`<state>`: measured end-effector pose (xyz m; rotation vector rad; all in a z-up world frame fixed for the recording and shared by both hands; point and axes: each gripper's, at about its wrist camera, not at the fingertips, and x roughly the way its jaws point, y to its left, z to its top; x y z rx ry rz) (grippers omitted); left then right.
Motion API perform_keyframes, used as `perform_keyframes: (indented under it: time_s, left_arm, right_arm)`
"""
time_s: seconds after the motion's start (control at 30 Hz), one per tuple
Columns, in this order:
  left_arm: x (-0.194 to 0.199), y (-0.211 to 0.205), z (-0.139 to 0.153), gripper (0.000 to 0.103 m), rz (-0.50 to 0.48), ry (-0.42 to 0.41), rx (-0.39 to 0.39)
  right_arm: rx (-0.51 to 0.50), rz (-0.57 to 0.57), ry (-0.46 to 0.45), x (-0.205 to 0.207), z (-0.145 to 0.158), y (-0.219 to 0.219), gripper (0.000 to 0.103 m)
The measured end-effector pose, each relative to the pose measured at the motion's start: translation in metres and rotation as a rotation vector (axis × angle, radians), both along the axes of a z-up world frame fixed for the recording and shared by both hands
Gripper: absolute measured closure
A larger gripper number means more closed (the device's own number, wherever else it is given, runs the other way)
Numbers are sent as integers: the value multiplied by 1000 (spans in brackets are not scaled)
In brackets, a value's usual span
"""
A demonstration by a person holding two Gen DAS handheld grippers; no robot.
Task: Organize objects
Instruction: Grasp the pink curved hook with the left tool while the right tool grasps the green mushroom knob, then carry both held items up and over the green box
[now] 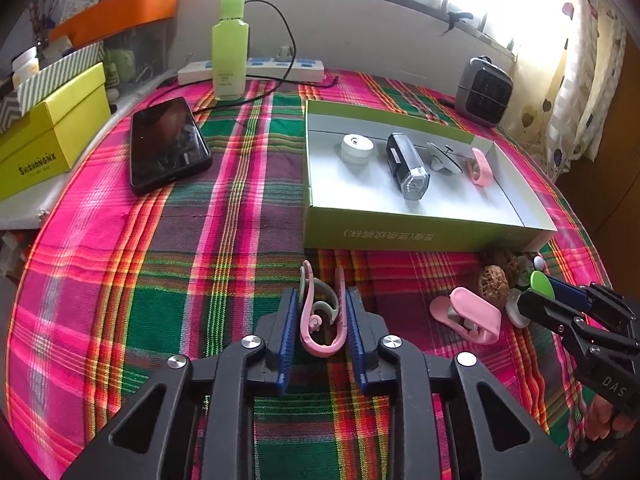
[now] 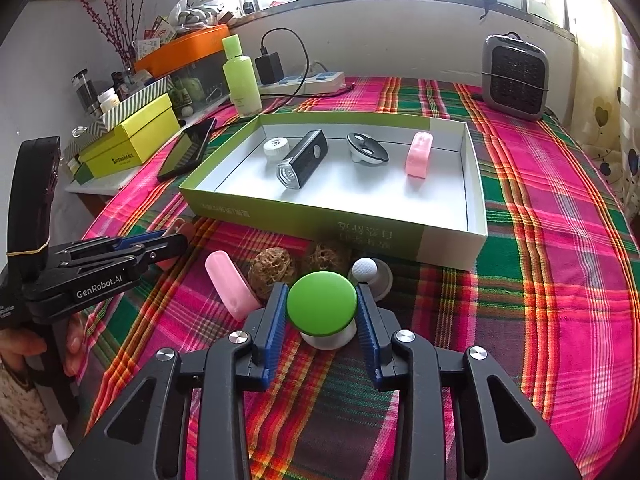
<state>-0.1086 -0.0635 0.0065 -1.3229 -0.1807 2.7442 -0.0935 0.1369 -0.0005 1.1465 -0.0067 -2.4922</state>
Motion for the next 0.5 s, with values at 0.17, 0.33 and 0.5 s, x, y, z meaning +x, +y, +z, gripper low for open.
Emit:
perform_keyframes:
  time_s: [0.17, 0.33, 0.5]
  left_arm:
    - [1, -1, 0, 81, 0, 1, 6]
    - [2, -1, 0, 81, -1, 1, 7]
    - [5, 2, 3, 81, -8, 6, 5]
  right_arm:
    - [-13, 0, 0, 2, 1, 0, 68]
    - [-31, 3, -1, 4, 3, 1, 68]
    - [-40, -1, -9, 5, 3, 2, 68]
